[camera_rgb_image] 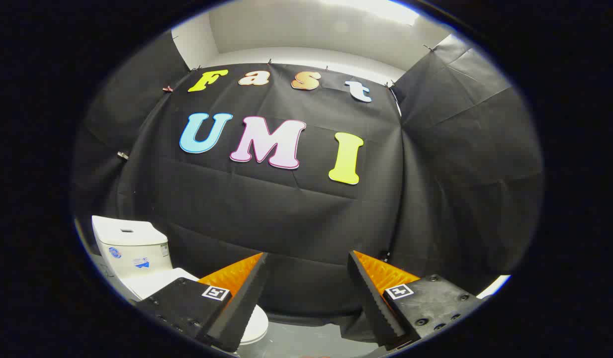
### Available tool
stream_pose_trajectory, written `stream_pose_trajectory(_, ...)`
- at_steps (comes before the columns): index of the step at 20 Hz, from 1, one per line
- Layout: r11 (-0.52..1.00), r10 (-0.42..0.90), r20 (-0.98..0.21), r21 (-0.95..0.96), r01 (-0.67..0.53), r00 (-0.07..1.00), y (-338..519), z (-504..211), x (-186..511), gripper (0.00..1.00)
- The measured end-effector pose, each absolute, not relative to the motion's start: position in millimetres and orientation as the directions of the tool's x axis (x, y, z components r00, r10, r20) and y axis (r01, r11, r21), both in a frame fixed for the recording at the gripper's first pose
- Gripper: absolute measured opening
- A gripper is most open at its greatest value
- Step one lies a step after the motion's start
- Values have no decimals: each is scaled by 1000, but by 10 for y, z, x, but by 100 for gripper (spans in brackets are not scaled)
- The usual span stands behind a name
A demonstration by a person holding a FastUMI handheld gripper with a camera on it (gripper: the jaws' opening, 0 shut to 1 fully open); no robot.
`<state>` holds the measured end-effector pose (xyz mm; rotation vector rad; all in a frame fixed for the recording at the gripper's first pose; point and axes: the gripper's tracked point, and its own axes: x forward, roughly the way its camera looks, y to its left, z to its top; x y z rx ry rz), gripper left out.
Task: Open the toilet lid.
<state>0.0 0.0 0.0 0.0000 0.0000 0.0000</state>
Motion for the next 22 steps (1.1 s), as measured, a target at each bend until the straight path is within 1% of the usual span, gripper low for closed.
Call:
stream_pose_trajectory(6, 1000, -15, -13, -26, 15, 1000, -58, -57, 25, 98)
stream_pose_trajectory(12, 999, -34, -55, 33, 36, 998, -140, -153, 42, 98)
stream_pose_trajectory(16, 998, -42, -24, 49, 44, 999, -182, -50, 22, 97)
stream_pose_trajectory(20, 999, -24, -42, 25, 25, 999, -108, -103, 28, 98)
stream_pose_trajectory(22, 999, -28, -20, 24, 29, 999, -146, -29, 3, 98)
